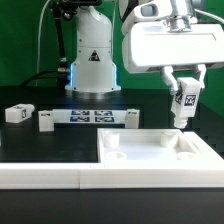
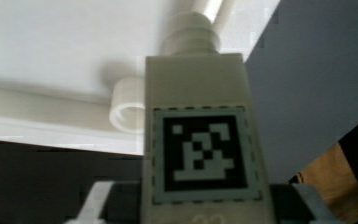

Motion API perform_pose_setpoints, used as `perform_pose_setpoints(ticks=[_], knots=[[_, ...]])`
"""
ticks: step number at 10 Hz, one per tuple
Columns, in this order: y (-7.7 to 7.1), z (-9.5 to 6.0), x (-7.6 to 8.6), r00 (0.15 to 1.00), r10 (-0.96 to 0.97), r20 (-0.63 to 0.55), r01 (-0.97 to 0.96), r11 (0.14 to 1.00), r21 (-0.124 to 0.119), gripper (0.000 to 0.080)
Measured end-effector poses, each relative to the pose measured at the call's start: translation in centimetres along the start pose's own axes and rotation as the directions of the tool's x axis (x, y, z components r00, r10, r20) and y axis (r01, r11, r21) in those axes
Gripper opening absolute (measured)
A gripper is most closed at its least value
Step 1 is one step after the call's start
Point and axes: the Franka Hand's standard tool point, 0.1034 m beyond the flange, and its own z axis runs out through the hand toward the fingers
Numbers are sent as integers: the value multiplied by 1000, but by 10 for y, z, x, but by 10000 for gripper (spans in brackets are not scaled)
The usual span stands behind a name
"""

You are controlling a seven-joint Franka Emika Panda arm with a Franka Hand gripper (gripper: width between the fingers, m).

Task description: Assemble one leg

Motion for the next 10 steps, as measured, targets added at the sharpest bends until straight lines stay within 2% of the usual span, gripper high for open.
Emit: perform_pose_setpoints(ticks=[2, 4, 6, 8, 10], knots=[[0, 0, 1, 1000, -3, 1, 3, 1000, 0, 292], [9, 10, 20, 1000, -13, 6, 13, 1000, -3, 292], [16, 23, 29, 999, -35, -1, 35, 999, -4, 292], [29, 27, 45, 997, -74, -11, 74, 997, -13, 292], [29, 27, 44, 997, -73, -10, 73, 997, -13, 292]])
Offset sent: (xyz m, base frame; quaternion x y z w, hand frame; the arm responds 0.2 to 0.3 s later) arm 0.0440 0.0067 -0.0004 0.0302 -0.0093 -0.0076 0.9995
